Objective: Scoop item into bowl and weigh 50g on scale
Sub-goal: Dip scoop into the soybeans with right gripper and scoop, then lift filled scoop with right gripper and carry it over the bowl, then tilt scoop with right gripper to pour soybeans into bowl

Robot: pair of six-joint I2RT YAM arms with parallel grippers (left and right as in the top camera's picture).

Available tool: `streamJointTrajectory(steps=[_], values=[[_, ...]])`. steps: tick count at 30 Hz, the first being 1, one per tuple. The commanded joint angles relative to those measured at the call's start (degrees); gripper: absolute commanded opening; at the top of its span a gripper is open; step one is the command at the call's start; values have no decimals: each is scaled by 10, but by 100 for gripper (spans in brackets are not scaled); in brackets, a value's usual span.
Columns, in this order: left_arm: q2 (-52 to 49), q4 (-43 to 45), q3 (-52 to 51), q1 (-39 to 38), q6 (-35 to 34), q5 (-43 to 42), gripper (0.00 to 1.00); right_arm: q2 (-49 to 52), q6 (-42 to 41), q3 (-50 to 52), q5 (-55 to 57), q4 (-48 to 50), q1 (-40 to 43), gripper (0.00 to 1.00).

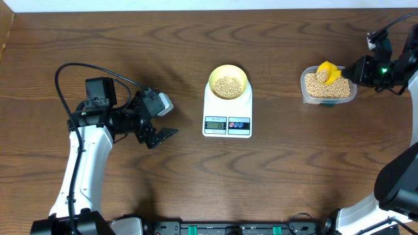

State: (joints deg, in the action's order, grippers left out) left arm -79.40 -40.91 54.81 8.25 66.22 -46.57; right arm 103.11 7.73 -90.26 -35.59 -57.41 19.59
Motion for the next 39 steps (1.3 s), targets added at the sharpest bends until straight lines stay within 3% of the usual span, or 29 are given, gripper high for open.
streamJointTrajectory(steps=[1,5,16,26,39], values=[[-3,-2,-6,2,-1,-3,98,-13,-4,-9,-81,4,2,1],[-3,-2,-6,2,-1,-3,98,-13,-4,-9,-129,10,-2,1],[-3,-2,-6,2,-1,-3,97,-13,-5,-9,-132,37,-87,1],[-3,-2,-6,2,-1,-3,97,-13,-61,-9,-110,118,-206,1],[-3,-2,-6,2,-1,-3,97,-13,-71,-9,-65,142,-283,1]])
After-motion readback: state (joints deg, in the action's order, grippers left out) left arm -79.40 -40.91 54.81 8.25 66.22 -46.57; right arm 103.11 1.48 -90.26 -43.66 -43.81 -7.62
